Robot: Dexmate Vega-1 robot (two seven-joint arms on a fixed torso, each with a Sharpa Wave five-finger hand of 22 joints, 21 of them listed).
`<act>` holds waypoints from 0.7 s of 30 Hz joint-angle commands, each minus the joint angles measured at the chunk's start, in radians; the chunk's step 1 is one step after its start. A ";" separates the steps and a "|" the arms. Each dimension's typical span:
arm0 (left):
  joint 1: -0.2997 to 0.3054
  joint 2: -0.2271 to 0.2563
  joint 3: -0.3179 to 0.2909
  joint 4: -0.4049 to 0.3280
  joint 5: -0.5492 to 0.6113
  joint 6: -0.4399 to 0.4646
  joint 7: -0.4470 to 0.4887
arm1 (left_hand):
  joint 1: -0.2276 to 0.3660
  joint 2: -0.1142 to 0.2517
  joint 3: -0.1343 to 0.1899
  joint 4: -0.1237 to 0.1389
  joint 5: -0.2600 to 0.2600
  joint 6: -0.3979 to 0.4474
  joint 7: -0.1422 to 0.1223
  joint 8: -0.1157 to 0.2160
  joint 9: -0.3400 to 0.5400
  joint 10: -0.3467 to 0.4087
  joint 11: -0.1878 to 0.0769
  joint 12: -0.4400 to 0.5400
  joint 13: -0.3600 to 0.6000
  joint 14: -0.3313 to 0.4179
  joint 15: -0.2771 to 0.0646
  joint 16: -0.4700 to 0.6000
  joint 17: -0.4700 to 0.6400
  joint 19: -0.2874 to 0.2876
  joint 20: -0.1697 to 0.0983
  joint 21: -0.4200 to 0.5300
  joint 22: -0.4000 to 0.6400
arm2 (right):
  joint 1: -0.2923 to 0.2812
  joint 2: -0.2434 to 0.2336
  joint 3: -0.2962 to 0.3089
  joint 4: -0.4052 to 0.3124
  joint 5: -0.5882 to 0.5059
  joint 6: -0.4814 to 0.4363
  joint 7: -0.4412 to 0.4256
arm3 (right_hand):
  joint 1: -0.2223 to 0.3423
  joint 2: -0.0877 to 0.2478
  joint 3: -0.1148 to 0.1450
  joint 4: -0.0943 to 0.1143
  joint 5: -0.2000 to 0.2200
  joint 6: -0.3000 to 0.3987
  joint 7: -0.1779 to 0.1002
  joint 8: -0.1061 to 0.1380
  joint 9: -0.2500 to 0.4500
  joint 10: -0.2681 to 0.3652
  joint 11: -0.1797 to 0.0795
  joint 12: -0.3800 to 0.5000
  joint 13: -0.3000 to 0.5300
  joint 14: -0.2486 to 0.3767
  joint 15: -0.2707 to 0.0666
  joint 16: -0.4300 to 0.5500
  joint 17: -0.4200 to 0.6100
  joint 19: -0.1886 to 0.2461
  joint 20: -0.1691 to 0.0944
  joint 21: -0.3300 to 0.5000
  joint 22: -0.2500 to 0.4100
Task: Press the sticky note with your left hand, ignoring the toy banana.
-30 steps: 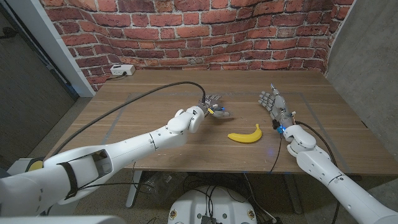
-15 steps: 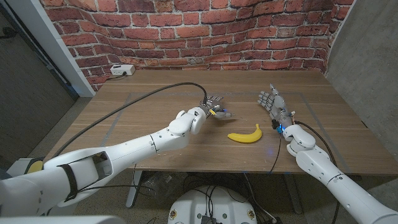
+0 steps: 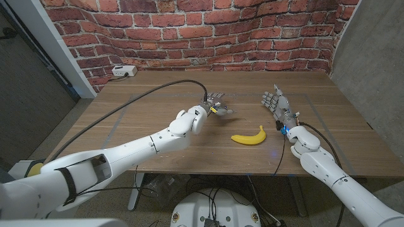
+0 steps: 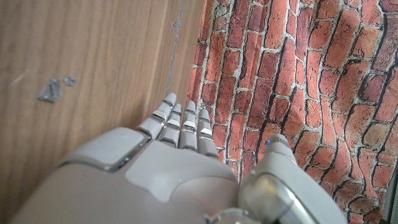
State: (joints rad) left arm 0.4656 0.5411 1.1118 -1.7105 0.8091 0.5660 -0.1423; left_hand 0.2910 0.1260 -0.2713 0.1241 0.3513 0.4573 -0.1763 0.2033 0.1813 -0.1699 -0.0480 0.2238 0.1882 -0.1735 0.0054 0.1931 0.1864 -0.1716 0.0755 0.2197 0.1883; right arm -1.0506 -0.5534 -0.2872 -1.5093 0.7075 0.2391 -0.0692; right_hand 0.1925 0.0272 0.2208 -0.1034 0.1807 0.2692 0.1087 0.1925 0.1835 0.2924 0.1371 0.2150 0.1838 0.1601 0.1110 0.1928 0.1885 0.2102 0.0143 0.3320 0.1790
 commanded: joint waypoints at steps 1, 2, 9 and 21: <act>0.026 0.028 -0.052 -0.035 -0.026 0.003 0.058 | 0.007 -0.002 -0.006 -0.004 0.006 -0.010 -0.001 -0.006 0.003 -0.106 0.001 0.007 0.003 -0.193 0.003 0.008 0.001 -0.211 0.004 0.005 0.003 | -0.018 -0.004 -0.002 -0.033 -0.019 0.001 -0.024 | -0.008 0.002 -0.005 0.003 0.000 0.000 -0.009 0.002 0.005 0.005 0.001 0.001 0.003 0.006 -0.001 -0.003 0.001 0.010 -0.002 -0.001 0.005; 0.026 0.028 -0.054 -0.038 -0.028 0.005 0.055 | 0.008 -0.001 -0.006 -0.004 0.006 -0.014 -0.005 -0.008 0.003 -0.105 0.001 0.007 0.003 -0.193 0.003 0.008 0.001 -0.211 0.005 0.005 0.003 | -0.018 -0.005 -0.002 -0.035 -0.019 -0.001 -0.025 | -0.008 0.002 -0.005 0.003 0.000 0.001 -0.009 0.003 0.005 0.005 0.001 0.001 0.003 0.006 -0.001 -0.003 0.001 0.010 -0.002 -0.001 0.005; 0.024 0.034 -0.060 -0.061 -0.016 0.025 0.055 | 0.011 -0.001 -0.006 -0.005 0.006 -0.020 -0.003 -0.009 0.003 -0.098 0.002 0.008 0.003 -0.190 0.004 0.007 0.001 -0.209 0.006 0.005 0.003 | -0.012 -0.001 -0.004 -0.028 -0.020 0.015 -0.009 | -0.009 0.001 -0.006 0.003 0.000 0.001 -0.010 0.003 0.005 0.004 0.000 0.001 0.003 0.007 0.000 -0.003 0.001 0.010 -0.001 -0.003 0.005; 0.028 0.037 -0.059 -0.094 0.008 0.065 0.039 | 0.015 -0.001 -0.007 -0.006 0.006 -0.025 -0.001 -0.011 0.003 -0.096 0.003 0.007 0.002 -0.186 0.005 0.006 0.000 -0.210 0.007 0.004 0.003 | -0.002 0.010 -0.008 0.000 -0.019 0.043 0.021 | -0.010 0.001 -0.007 0.003 0.000 0.001 -0.011 0.003 0.005 0.006 0.000 0.001 0.003 0.008 -0.001 -0.003 0.001 0.011 -0.001 -0.005 0.005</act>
